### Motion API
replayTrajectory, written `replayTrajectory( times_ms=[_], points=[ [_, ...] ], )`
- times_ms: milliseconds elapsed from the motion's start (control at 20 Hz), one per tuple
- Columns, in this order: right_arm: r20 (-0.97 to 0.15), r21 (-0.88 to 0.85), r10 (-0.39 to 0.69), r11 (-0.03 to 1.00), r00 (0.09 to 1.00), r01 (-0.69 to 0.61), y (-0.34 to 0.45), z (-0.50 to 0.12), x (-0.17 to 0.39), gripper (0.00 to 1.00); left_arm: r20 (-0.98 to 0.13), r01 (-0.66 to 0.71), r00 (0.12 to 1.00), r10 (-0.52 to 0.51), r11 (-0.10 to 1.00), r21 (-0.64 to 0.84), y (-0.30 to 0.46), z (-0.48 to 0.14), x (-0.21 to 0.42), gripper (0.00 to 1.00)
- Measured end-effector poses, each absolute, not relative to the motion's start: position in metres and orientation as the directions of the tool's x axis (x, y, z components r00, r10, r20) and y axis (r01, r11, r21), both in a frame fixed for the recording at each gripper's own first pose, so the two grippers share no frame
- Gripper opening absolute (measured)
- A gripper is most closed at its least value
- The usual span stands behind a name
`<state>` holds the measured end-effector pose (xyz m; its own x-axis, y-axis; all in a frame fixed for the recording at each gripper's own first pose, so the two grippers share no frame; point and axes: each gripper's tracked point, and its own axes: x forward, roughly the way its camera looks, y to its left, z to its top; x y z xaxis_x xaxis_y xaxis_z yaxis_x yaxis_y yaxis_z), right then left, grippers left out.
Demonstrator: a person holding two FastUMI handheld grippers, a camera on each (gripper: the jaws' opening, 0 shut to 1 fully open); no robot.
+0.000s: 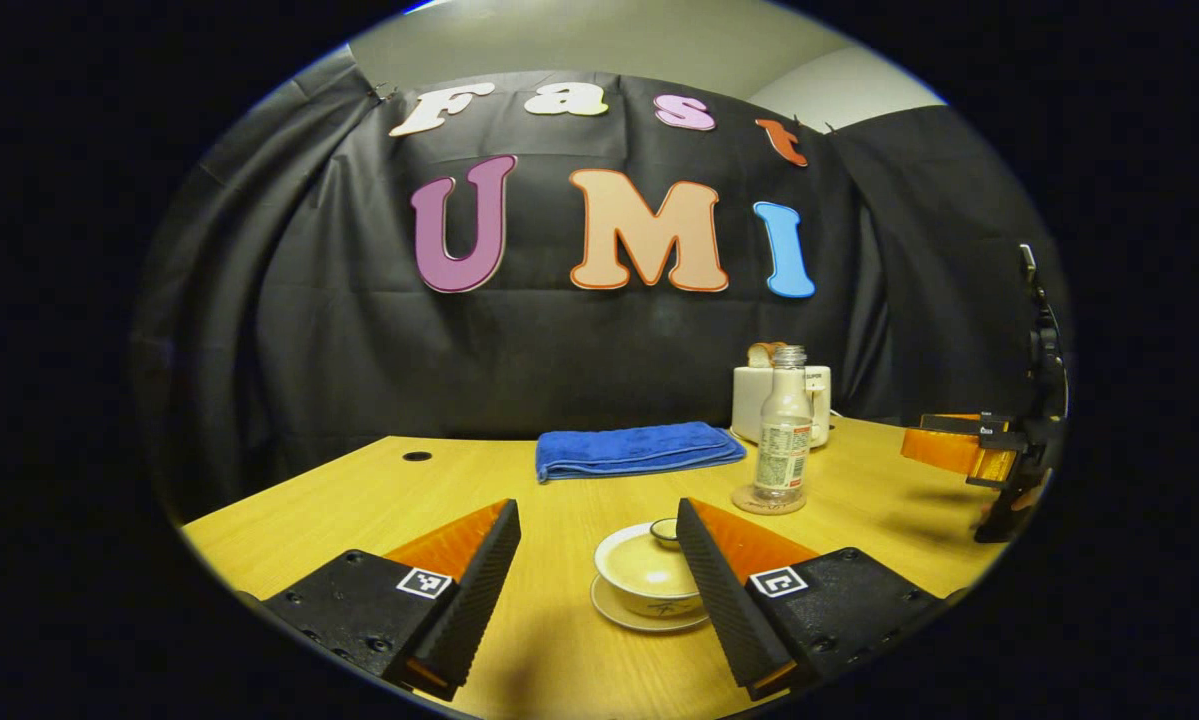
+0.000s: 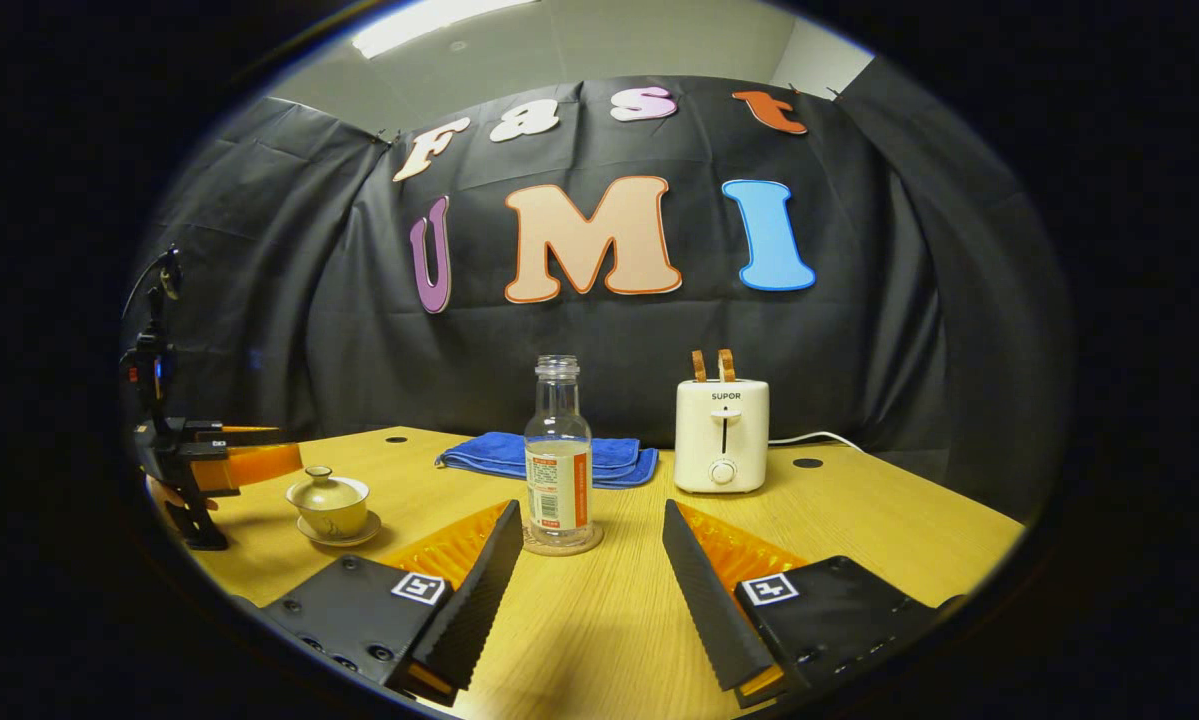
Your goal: Open the teacup lid with one hand, grasp the water bottle and pour water into the teacup with the other hand; after pouring, place the water bottle on the coaster and then close the teacup lid.
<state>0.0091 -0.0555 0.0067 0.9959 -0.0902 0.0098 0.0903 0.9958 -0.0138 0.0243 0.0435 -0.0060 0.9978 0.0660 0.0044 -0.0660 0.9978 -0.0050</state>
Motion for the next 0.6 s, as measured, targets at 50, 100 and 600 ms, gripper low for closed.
replayTrajectory(
  times_ms=[50, 100, 600],
  points=[
    [0.010, -0.014, -0.099, 0.995, 0.995, 0.099, -0.057, 0.007, 0.008, 0.94, 0.004, -0.092, 0.996, 0.092, 0.996, -0.004, 0.052, -0.005, 0.019, 0.92],
    [0.011, -0.015, -0.111, 0.994, 0.994, 0.111, -0.059, 0.008, 0.007, 0.94, 0.003, -0.123, 0.992, 0.123, 0.992, -0.004, 0.059, -0.006, 0.015, 0.92],
    [0.015, -0.017, -0.174, 0.985, 0.985, 0.174, -0.073, 0.008, -0.002, 0.94, 0.002, -0.244, 0.970, 0.244, 0.970, -0.001, 0.087, -0.006, -0.008, 0.91]
  ],
)
